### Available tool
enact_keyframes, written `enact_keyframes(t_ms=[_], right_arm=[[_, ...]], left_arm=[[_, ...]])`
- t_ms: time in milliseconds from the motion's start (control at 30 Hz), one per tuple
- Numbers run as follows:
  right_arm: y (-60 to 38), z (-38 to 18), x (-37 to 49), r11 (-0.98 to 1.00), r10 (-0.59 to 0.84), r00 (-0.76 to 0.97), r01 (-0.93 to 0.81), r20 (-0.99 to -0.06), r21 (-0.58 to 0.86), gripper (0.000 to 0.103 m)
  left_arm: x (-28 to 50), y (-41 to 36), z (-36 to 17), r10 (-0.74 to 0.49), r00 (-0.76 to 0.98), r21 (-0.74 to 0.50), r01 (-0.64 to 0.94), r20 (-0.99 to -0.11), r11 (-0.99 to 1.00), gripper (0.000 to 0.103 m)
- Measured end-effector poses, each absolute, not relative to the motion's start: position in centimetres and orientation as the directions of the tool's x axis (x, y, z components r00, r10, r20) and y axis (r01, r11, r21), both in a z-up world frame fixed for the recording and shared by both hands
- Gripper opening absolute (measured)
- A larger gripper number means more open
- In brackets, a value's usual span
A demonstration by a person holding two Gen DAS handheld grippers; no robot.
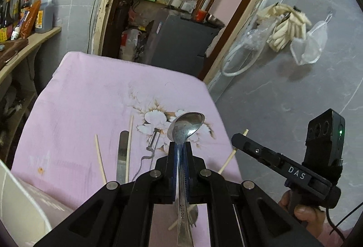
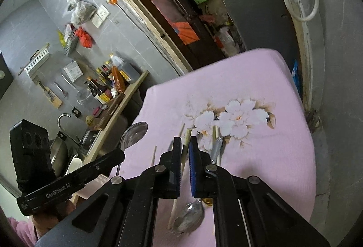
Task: Organize utensils
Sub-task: 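Lift the spoon with the left tool and carry it over the white caddy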
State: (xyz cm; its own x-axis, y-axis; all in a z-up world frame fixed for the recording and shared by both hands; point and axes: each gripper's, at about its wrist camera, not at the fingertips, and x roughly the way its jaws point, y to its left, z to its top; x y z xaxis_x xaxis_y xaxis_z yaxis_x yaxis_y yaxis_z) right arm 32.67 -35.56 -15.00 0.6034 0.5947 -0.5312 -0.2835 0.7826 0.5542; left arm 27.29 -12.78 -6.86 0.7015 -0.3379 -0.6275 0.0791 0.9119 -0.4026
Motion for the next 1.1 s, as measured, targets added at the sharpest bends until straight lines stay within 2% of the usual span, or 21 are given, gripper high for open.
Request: enact_keyframes(t_ms=[367,600,867,967,1100], right_arm=[[-31.8,-8.6,28.0,0.840,0.516,0.713,-0.313,-0.475,0.443,0.004],[-29.9,-2.9,25.1,0.846,0.488,0.791,-0.326,-0.368,0.422,0.004],[-25.3,3.5,22.8,0.831,0.510,0.825,-0.399,-0.246,0.387,0.004],[-23.3,4.3,22.1,0.816,0.533,0.816,-0.428,-0.222,0.388,0.005],[-20.5,3.8,21.5,0.811,0.550,0.802,-0.445,-0.233,0.380,0.005]], left_arm=[[24.1,-8.0,-3.2,-0.414,0.747,-0.464,0.160,-0.520,0.871,0.005],[22.7,-4.5,0.3,-0.434,0.785,-0.468,0.210,-0.443,0.858,0.005],[21.3,1.8,4.1,-0.389,0.857,-0.446,0.219,-0.338,0.868,0.005],[21.0,4.7,4.4,-0.354,0.882,-0.445,0.195,-0.310,0.874,0.005],[21.0,8.0,3.7,-0.306,0.909,-0.443,0.159,-0.284,0.883,0.005]])
